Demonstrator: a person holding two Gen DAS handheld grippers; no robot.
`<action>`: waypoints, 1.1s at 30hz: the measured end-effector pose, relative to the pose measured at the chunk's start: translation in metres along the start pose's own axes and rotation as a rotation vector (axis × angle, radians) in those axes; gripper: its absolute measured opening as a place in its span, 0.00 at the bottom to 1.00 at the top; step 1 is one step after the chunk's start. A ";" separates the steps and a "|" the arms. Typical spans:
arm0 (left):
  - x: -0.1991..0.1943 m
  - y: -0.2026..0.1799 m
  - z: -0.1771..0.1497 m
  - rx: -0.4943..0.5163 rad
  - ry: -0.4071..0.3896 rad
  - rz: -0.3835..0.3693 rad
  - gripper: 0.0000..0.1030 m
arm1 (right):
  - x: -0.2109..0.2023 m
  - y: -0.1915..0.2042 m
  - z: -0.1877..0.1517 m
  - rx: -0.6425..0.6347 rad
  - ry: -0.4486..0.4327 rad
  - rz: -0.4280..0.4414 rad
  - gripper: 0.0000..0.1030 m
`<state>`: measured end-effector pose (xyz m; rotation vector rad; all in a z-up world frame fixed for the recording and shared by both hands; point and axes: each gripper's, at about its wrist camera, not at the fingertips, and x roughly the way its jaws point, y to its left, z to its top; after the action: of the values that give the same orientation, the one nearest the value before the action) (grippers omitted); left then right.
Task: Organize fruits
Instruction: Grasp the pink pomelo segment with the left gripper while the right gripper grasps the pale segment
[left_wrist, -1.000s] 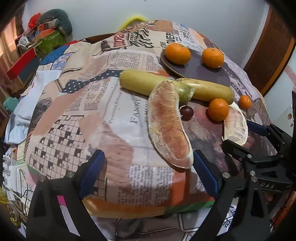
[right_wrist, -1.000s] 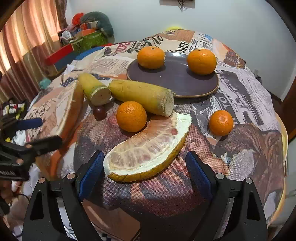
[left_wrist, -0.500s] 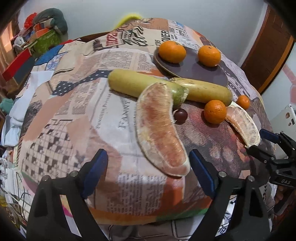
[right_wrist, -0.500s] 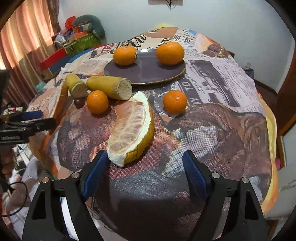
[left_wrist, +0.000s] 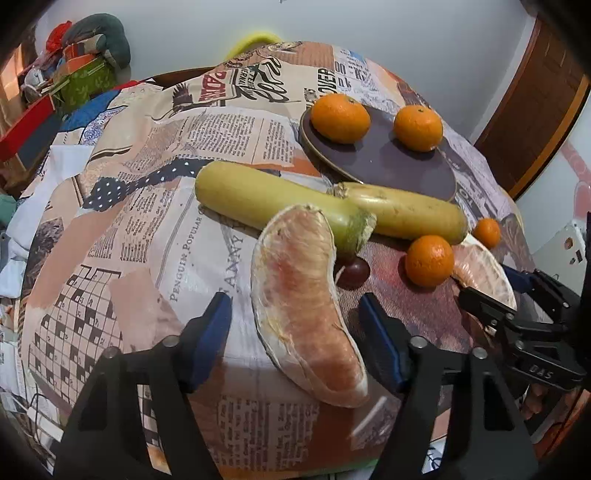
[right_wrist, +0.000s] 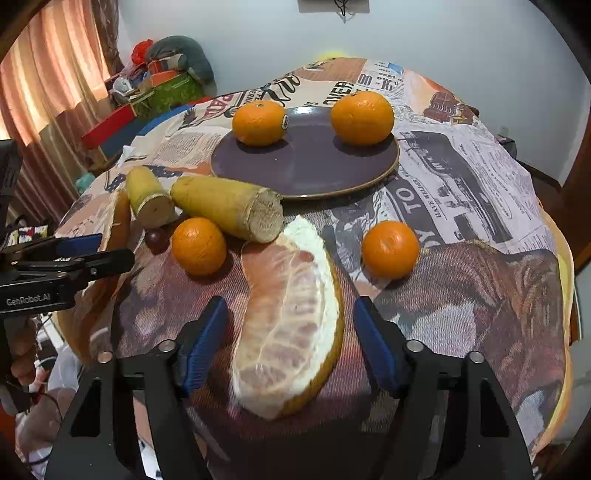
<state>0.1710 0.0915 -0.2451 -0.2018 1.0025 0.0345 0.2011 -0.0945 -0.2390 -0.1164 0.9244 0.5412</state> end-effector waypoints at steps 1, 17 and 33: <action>0.000 0.000 0.000 -0.001 -0.001 0.000 0.64 | 0.001 0.000 0.000 -0.003 -0.002 -0.005 0.55; -0.004 0.001 0.005 -0.023 -0.024 -0.013 0.40 | -0.008 -0.001 -0.002 -0.025 -0.021 0.006 0.45; -0.060 -0.024 0.014 0.037 -0.160 -0.040 0.39 | -0.051 -0.009 0.006 -0.001 -0.131 -0.010 0.45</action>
<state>0.1532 0.0748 -0.1838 -0.1823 0.8387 -0.0038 0.1857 -0.1203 -0.1962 -0.0850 0.7954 0.5335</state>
